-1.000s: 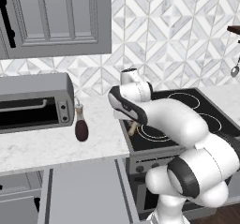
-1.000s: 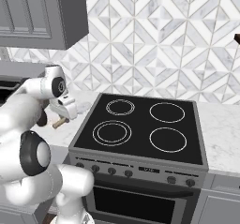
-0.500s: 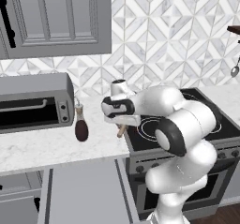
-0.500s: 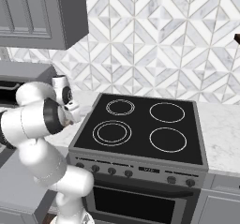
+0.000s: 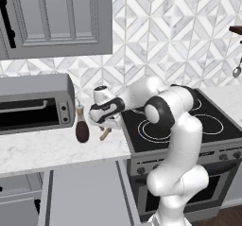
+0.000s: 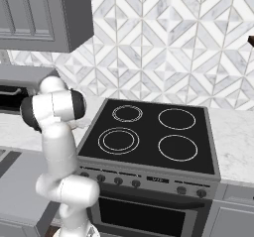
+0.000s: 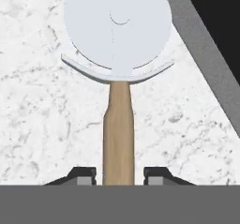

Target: Pick the pizza cutter from the drawer and place it on the counter.

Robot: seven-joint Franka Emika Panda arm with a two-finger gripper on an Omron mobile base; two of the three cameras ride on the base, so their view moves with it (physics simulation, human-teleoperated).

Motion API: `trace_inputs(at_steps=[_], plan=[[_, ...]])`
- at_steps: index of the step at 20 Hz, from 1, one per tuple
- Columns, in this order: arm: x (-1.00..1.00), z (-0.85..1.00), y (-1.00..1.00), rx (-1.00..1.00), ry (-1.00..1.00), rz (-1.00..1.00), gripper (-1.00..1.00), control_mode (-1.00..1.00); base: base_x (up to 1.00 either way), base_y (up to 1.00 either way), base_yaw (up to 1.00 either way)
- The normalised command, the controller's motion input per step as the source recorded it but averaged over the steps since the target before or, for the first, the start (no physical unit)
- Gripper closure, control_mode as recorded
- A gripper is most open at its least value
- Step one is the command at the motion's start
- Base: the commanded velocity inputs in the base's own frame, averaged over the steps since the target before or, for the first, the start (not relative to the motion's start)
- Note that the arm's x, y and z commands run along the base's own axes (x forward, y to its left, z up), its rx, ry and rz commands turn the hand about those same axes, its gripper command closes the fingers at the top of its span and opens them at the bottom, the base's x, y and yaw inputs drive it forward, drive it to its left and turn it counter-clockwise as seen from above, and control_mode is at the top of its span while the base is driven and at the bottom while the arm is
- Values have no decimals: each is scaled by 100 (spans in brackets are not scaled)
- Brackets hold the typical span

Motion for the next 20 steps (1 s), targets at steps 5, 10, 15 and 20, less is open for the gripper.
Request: trace_inputs(at_steps=[5,10,15,20], plan=[[-36,98,0,1,-4,-5,-100,-100,0,0,0],[-95,100,-26,1,-8,-1,-100,-100,0,0,0],[-100,95,-93,3,-21,3,-100,-100,0,0,0],[-100,85,-100,3,-29,2,-100,-100,0,0,0]])
